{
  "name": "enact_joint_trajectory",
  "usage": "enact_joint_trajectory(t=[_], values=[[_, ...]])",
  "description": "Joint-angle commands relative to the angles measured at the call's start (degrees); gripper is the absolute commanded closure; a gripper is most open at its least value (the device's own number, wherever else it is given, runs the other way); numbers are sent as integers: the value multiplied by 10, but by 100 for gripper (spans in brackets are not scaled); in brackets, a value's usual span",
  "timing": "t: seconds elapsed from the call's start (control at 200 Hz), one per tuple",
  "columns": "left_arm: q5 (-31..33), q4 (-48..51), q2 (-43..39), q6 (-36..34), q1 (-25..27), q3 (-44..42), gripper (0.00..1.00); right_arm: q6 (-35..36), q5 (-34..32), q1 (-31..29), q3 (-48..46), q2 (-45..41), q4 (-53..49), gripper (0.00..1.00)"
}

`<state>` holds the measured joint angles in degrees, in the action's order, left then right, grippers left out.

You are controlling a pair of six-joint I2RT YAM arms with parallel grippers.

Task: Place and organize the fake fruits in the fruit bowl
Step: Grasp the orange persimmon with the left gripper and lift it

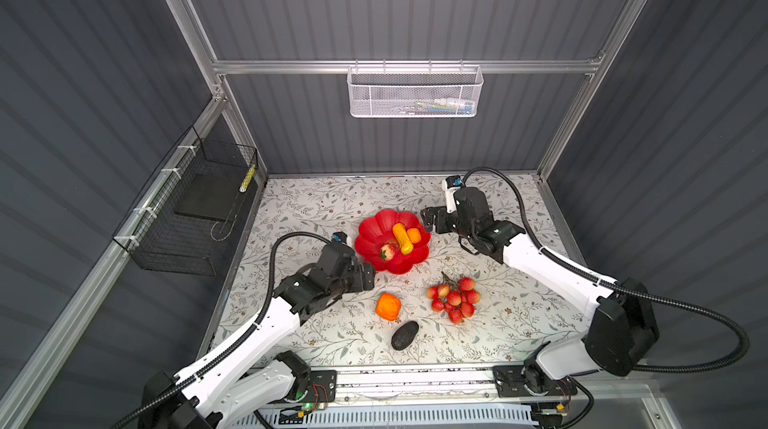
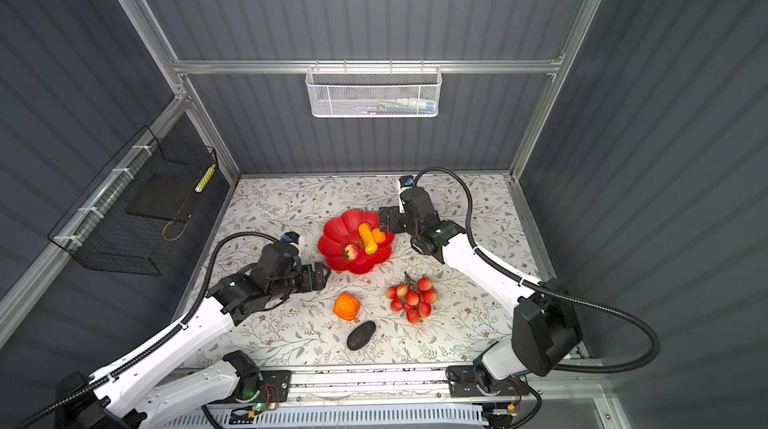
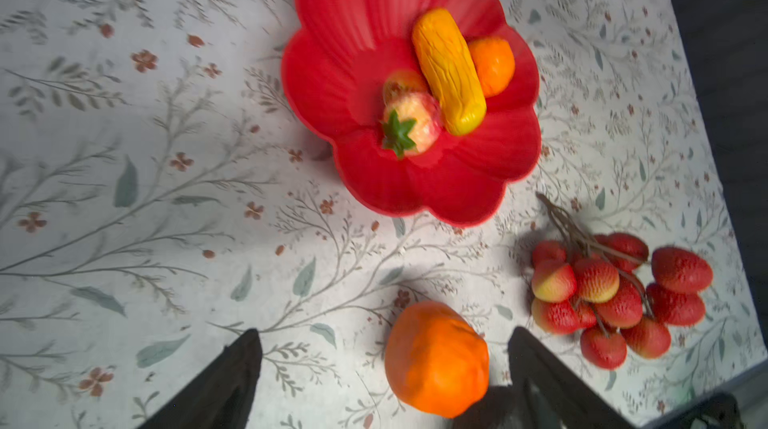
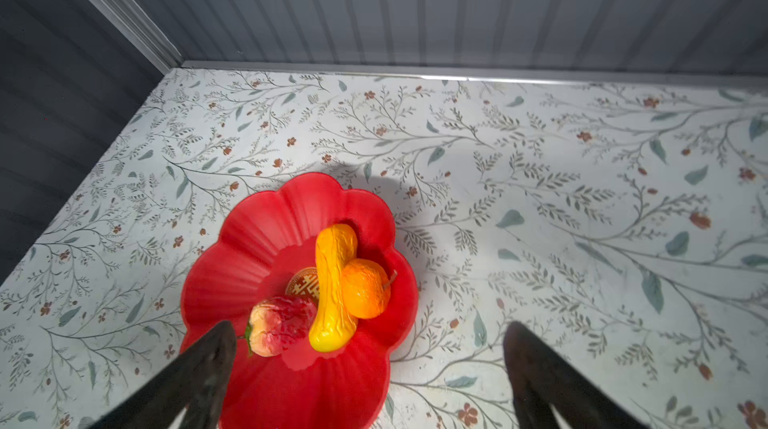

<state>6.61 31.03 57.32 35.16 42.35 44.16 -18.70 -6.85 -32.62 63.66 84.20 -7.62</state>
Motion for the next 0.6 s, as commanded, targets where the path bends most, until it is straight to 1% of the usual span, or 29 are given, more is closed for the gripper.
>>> enact_joint_trajectory(t=[0.0, 0.155, 0.305, 0.46, 0.595], values=[[-8, 33, 31, 4, 62, 27, 7, -33, 3, 16, -33, -15, 20, 1], [22, 35, 80, 36, 135, 21, 7, -42, 11, 30, -45, -19, 20, 1], [65, 37, 138, 42, 189, 48, 6, -43, 14, 34, -38, -18, 23, 1], [97, 56, 218, 43, 219, 85, 6, -44, 21, 37, -34, -13, 25, 1], [127, 85, 263, 50, 222, 109, 5, -44, 20, 38, -41, -18, 24, 1]])
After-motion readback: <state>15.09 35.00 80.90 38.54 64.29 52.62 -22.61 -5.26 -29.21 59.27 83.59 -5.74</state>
